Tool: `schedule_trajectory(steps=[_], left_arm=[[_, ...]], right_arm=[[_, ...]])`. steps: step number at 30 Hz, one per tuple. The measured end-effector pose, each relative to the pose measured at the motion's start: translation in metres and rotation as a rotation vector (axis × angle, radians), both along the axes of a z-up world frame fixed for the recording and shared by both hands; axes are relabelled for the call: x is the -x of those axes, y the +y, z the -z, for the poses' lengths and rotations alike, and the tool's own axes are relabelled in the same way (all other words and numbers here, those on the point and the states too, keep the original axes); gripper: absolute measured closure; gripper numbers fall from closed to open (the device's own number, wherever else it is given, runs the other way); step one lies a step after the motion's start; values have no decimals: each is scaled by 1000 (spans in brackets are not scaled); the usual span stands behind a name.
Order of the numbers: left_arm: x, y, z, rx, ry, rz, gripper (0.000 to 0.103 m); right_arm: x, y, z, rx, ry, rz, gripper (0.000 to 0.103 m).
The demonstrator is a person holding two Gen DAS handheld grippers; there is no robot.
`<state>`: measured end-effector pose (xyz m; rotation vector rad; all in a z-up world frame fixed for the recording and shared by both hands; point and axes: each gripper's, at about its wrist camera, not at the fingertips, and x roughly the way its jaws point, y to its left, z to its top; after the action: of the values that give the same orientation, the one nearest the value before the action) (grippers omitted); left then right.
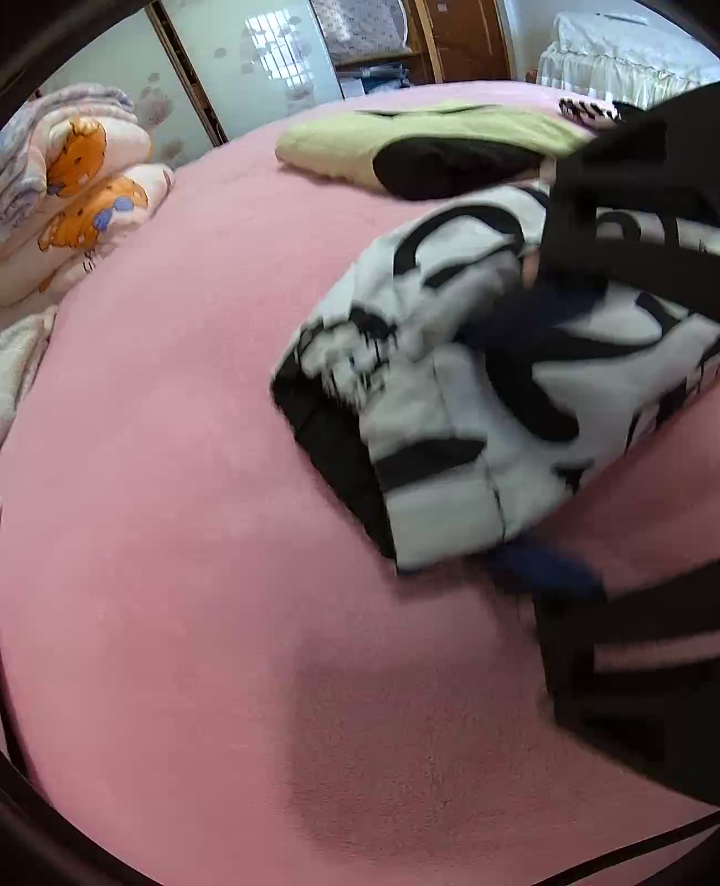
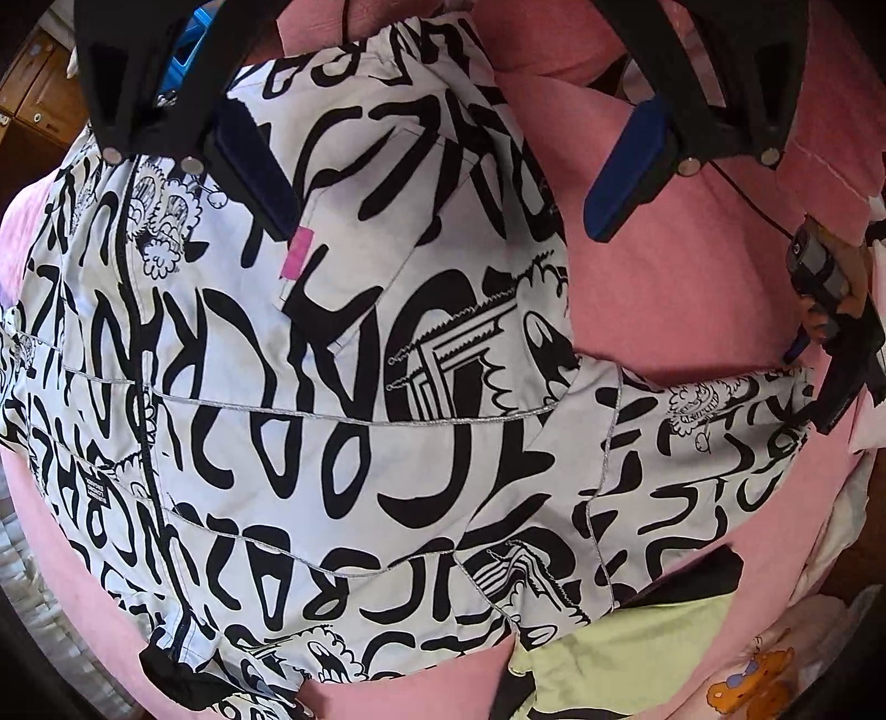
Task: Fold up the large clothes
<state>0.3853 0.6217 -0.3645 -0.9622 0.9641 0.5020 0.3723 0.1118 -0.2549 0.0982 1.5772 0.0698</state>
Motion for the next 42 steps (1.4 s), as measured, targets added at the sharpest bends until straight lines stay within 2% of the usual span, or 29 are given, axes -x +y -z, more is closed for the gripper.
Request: schedule_trajectory(steps=[1, 3, 6, 10, 19, 24, 26, 30, 35, 39, 42], left_arm=[[1, -2, -3, 5, -6, -8, 77], [-2, -4, -6, 33, -42, -29, 93], [0, -9, -20, 11, -69, -56, 95], [0, -21, -52, -46, -138, -40, 96], [-3, -77, -152, -172, -364, 111, 98], [-3, -149, -217, -248, -495, 222, 98], [-2, -177, -236, -254, -539, 254, 98], [-8, -258, -268, -234, -636, 350, 98], [-19, -364, -275, -227, -649, 484, 98], [-23, -441, -256, -171, -606, 588, 98], [-26, -500, -237, -207, -541, 668, 97]], right_arm=[[0, 1, 0, -3, -5, -6, 0], [1, 3, 0, -8, -7, -18, 0], [3, 3, 2, -24, -5, -9, 0], [9, -6, -1, -54, -12, 25, 0], [23, -40, -13, -93, -55, 58, 0], [28, -72, -18, -117, -88, 58, 0], [30, -87, -20, -124, -99, 67, 0], [34, -129, -28, -156, -127, 96, 0], [33, -178, -41, -178, -193, 103, 0], [27, -225, -45, -199, -257, 138, 0], [22, -259, -41, -207, -289, 160, 0]])
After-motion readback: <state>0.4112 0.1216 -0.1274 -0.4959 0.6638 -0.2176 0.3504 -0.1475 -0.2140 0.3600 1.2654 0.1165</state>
